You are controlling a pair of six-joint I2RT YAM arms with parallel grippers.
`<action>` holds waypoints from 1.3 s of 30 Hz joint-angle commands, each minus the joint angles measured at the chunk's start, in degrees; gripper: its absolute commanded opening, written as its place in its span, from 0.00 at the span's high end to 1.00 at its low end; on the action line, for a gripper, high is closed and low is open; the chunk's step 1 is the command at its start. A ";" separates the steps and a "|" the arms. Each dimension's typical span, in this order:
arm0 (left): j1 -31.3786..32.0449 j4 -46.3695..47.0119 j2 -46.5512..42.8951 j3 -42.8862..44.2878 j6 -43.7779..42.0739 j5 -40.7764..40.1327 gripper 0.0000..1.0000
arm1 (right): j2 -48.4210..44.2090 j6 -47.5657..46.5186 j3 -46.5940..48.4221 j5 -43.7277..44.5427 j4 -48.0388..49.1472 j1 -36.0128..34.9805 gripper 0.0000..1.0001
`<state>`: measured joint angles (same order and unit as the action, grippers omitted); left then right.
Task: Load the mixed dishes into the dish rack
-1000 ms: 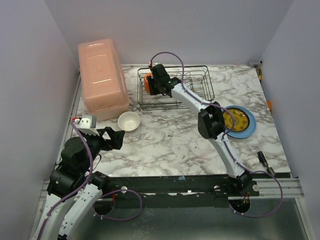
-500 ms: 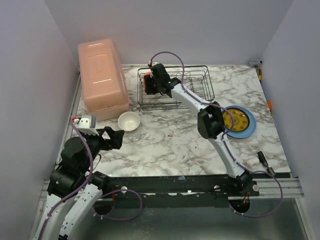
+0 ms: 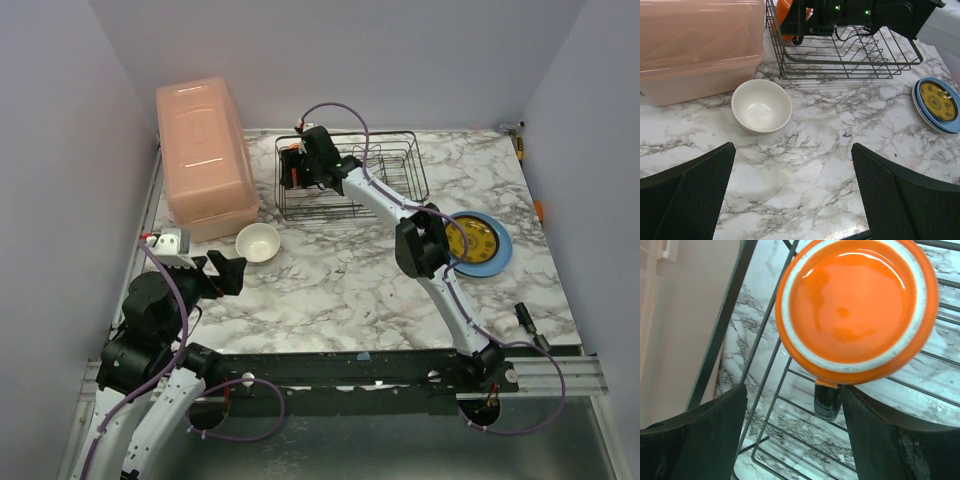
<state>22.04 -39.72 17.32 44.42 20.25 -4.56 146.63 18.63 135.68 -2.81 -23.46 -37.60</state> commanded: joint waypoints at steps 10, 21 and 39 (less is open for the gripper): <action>-1.39 1.76 2.49 -0.84 -1.26 2.73 0.01 | -14.48 -0.12 -6.73 7.67 -11.66 -0.35 0.04; -1.41 1.93 9.36 -0.86 -1.20 5.79 0.02 | -50.27 9.70 -56.29 -0.67 3.20 -2.12 0.04; -4.78 7.01 29.86 -6.94 35.64 -0.62 0.01 | -91.36 21.88 -95.06 2.42 5.80 -2.12 0.03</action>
<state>20.47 -35.68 43.55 37.04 41.54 -4.40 60.25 36.73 43.53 -1.96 -18.00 -39.79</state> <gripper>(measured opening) 0.985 0.967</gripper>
